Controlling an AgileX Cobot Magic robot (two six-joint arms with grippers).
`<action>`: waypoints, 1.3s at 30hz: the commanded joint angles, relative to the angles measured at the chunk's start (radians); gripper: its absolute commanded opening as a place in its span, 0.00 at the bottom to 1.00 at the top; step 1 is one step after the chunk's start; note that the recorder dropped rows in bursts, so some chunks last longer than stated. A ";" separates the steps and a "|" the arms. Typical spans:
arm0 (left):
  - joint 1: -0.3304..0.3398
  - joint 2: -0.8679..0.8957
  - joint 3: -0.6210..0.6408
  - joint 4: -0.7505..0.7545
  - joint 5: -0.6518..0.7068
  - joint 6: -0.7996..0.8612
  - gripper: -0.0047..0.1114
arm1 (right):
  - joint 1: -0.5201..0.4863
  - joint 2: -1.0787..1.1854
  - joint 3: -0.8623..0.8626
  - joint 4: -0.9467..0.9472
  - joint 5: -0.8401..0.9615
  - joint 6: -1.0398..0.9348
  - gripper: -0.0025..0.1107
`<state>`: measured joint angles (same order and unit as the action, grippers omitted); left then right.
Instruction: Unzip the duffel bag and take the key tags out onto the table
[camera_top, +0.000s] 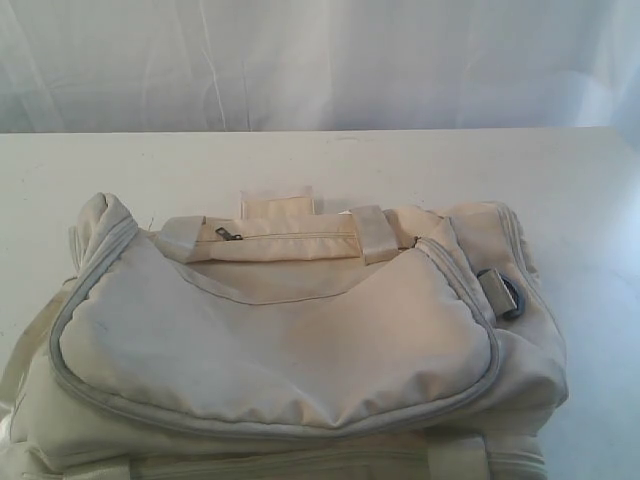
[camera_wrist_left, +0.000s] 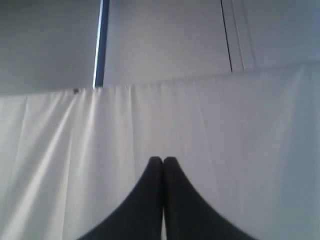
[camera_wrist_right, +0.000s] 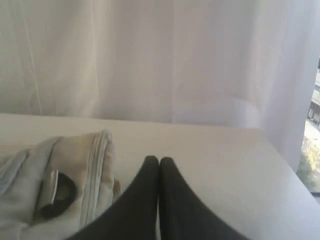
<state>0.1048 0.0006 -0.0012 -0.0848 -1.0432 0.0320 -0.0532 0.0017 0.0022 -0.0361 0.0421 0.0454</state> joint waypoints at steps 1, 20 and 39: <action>0.000 -0.001 -0.043 0.005 -0.030 -0.022 0.04 | 0.003 -0.002 -0.002 -0.002 -0.121 0.004 0.02; -0.045 0.854 -0.995 -0.018 1.617 0.066 0.04 | 0.003 0.325 -0.445 0.020 0.215 0.283 0.02; -0.089 1.308 -1.263 -0.361 2.112 0.413 0.23 | 0.003 1.487 -1.295 0.655 1.178 -0.539 0.12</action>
<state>0.0215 1.3040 -1.2616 -0.4291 1.0773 0.4580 -0.0511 1.4071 -1.2353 0.6029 1.1471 -0.4652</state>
